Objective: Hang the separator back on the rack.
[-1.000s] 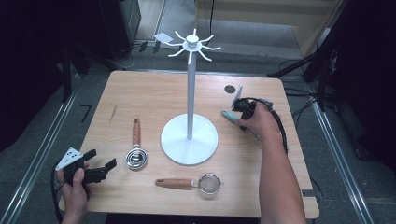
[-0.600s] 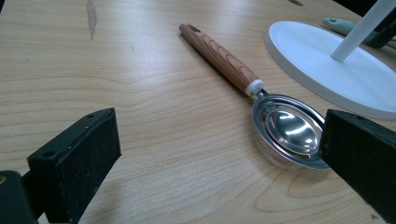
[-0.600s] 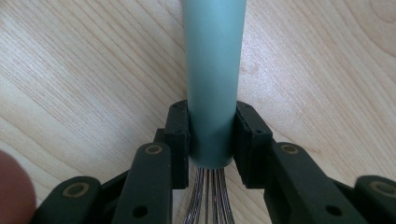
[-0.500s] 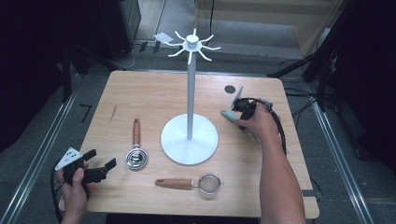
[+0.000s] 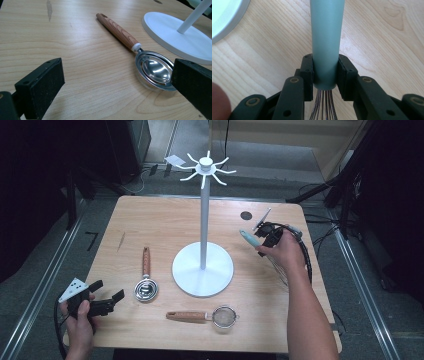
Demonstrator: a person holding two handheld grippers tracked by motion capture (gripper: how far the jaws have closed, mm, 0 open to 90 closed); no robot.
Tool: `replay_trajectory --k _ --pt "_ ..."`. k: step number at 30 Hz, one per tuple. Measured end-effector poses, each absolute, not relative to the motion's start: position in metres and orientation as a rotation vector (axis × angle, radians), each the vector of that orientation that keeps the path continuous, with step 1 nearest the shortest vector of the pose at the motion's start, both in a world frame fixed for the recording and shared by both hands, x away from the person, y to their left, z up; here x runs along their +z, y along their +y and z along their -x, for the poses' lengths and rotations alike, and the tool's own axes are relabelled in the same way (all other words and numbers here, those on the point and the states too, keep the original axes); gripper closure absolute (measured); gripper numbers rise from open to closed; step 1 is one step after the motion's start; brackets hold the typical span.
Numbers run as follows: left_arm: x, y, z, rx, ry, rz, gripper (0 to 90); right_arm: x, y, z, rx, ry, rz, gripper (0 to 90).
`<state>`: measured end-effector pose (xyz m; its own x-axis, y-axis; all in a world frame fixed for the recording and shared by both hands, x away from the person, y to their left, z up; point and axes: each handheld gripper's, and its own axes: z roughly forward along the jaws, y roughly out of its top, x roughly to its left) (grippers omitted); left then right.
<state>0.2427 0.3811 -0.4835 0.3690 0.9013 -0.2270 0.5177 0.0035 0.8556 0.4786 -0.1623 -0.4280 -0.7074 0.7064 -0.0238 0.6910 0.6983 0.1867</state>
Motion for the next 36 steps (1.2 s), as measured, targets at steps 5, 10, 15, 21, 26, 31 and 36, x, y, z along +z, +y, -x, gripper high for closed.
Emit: replay_trajectory --k 5,10,15,21,26,31,36 --pt "-0.483 0.381 -0.243 0.495 1.281 -1.653 0.0 -0.419 -0.170 -0.467 0.331 2.783 -1.145 71.4" --pt "-0.483 0.381 -0.242 0.498 1.282 -1.652 0.0 -0.404 -0.180 -0.453 0.499 2.735 -1.162 71.3" --pt "-0.483 0.381 -0.242 0.499 1.283 -1.652 0.0 -0.387 -0.188 -0.436 0.656 2.662 -1.141 71.3" --pt "-0.483 0.381 -0.242 0.500 1.283 -1.652 0.0 -0.373 -0.193 -0.416 0.872 2.568 -1.140 71.3" --pt "-0.483 0.381 -0.242 0.501 1.284 -1.652 0.0 -0.361 -0.192 -0.395 1.071 2.486 -1.116 71.3" --pt "-0.483 0.381 -0.243 0.501 1.284 -1.652 0.0 -0.354 -0.187 -0.383 1.201 2.452 -1.084 71.3" --pt "-0.483 0.380 -0.242 0.502 1.284 -1.652 0.0 -0.350 -0.176 -0.368 1.301 2.387 -1.068 71.2"
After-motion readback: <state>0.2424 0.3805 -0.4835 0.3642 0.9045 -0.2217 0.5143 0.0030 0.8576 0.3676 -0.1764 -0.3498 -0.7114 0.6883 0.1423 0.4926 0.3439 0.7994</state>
